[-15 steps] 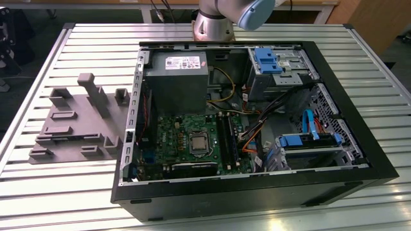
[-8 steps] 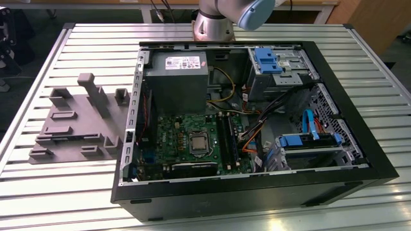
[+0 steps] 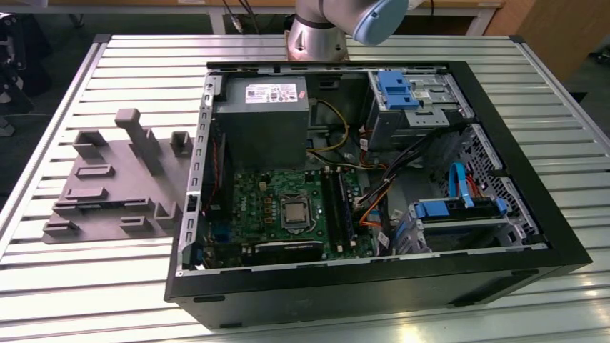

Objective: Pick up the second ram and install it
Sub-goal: 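Pick up the second ram and move it above second insertion slot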

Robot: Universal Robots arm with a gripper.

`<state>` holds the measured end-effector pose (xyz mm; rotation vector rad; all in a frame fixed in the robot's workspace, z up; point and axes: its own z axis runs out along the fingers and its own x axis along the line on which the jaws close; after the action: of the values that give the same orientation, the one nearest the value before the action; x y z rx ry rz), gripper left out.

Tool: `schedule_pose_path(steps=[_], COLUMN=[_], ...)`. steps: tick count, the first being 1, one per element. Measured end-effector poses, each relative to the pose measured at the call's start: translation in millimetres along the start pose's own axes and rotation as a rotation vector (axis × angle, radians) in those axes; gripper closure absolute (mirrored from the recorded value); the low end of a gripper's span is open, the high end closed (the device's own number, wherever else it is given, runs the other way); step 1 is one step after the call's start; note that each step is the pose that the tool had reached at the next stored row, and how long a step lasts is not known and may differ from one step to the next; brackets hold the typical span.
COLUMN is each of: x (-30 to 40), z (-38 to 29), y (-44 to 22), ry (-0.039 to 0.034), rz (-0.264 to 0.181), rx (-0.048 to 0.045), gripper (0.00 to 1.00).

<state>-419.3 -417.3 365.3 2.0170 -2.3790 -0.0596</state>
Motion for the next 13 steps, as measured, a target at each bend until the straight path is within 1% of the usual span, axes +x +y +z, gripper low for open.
schedule_pose_path(steps=[4, 6, 13], x=[0.0, 0.0, 0.0], z=[0.3, 3.5, 3.8], y=[0.0, -0.1, -0.2], ry=[0.0001, 0.0007, 0.0007], rz=[-0.002, -0.016, -0.017], rx=[0.0, -0.0001, -0.0001], gripper=[0.89, 0.89, 0.89])
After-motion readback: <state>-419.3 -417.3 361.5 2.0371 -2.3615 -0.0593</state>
